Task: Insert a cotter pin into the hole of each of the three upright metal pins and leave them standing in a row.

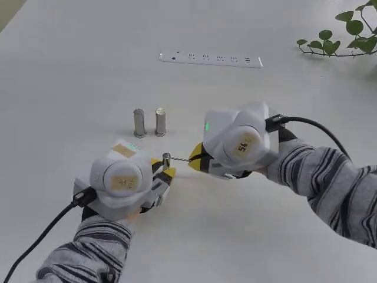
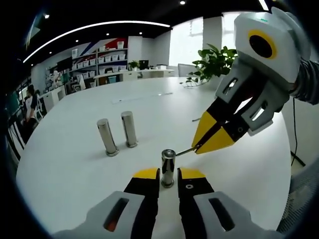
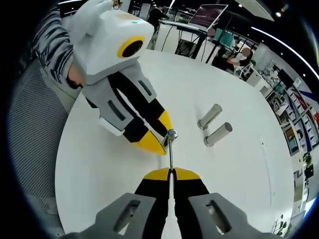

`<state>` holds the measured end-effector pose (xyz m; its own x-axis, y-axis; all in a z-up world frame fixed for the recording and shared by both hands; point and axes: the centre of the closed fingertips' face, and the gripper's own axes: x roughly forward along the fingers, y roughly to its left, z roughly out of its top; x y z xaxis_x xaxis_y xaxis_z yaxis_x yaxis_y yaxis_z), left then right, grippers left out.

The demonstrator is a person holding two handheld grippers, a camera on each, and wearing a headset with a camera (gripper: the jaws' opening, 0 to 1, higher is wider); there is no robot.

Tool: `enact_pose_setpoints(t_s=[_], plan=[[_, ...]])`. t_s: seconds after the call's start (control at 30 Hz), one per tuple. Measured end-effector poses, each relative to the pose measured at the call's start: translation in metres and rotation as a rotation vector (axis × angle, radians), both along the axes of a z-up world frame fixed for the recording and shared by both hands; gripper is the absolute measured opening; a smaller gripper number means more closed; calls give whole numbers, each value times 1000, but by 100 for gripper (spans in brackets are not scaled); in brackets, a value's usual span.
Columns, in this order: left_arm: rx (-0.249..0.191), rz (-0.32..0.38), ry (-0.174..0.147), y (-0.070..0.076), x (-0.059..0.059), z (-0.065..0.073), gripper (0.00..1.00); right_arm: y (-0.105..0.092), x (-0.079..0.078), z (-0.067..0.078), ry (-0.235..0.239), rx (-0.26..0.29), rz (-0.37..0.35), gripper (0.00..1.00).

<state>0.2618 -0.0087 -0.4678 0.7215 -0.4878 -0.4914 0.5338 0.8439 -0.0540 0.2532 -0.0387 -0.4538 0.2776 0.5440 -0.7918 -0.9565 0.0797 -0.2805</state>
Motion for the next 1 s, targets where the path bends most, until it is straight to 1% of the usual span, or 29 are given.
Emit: enact_pose_setpoints(t_s=[0.1, 0.27, 0.43, 0.57, 0.67, 0.8, 0.87, 0.9, 1.0], plan=[[-5, -1, -3, -2, 1, 0, 9, 1, -1, 0, 0, -3, 4, 0], [9, 4, -7, -1, 3, 0, 6, 3, 0, 1, -2, 1, 4, 0], [21, 3, -16, 0, 2, -1, 6, 4, -1, 1, -2, -5, 3, 0], [36, 6, -24, 0, 1, -1, 5, 4, -3, 1, 7, -6, -3, 0], [44, 17, -30, 0, 0, -1, 5, 5, -8, 1, 41, 7, -31, 0], [53, 36, -38, 0, 0, -1, 5, 10, -12, 4, 44, 26, -33, 0], [49, 45, -35, 1, 0, -1, 5, 12, -12, 5, 39, 27, -28, 0], [43, 50, -31, 1, 0, -1, 5, 13, -12, 5, 31, 20, -22, 0], [44, 56, -32, 1, 1, -2, 5, 15, -10, 5, 12, 10, -9, 0]])
